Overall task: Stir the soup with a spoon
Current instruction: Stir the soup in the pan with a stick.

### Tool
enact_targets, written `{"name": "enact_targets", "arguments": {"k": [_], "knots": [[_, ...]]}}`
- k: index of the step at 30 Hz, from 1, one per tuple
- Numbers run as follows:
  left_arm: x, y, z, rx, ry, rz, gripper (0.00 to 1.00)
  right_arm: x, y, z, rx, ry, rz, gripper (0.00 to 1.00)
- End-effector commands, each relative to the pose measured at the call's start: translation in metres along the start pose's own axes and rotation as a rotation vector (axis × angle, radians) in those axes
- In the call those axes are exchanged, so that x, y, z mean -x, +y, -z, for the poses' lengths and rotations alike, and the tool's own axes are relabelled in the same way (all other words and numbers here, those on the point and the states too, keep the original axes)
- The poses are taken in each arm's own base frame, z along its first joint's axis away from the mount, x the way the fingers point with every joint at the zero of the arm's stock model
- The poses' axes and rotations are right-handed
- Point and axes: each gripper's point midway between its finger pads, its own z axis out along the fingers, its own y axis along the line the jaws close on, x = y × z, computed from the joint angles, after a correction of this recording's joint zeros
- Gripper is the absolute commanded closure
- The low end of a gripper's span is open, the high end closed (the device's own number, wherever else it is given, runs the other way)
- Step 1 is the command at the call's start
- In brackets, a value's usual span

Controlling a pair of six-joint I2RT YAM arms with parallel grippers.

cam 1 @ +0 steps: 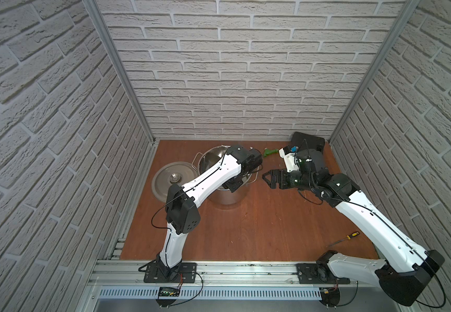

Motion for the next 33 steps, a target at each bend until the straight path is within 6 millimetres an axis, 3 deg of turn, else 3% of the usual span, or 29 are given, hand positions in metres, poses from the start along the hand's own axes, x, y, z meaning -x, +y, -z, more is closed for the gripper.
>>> {"name": "enact_targets", "arguments": {"k": [1,5,10,19,27,33], "knots": [[-0.030,0.013,0.009,0.029,0.041,0.018,1.00,-0.001,0.001,0.001,0.003,-0.021,0.005,0.04],[-0.043,0.023,0.003,0.045,0.068,0.037,1.00,0.000,0.001,0.000,0.007,-0.031,-0.003,0.04],[-0.045,0.042,-0.002,0.064,0.086,0.066,1.00,0.002,0.002,0.000,0.008,-0.031,0.001,0.04],[-0.020,0.065,-0.011,0.059,0.053,0.095,1.00,0.000,-0.001,0.006,-0.005,-0.040,0.003,0.04],[0.024,0.040,0.000,0.016,-0.038,0.039,1.00,-0.004,-0.008,0.011,-0.038,-0.045,0.008,0.04],[0.027,0.017,0.008,-0.014,-0.065,0.001,1.00,-0.004,-0.010,0.011,-0.045,-0.047,0.003,0.03]]}}
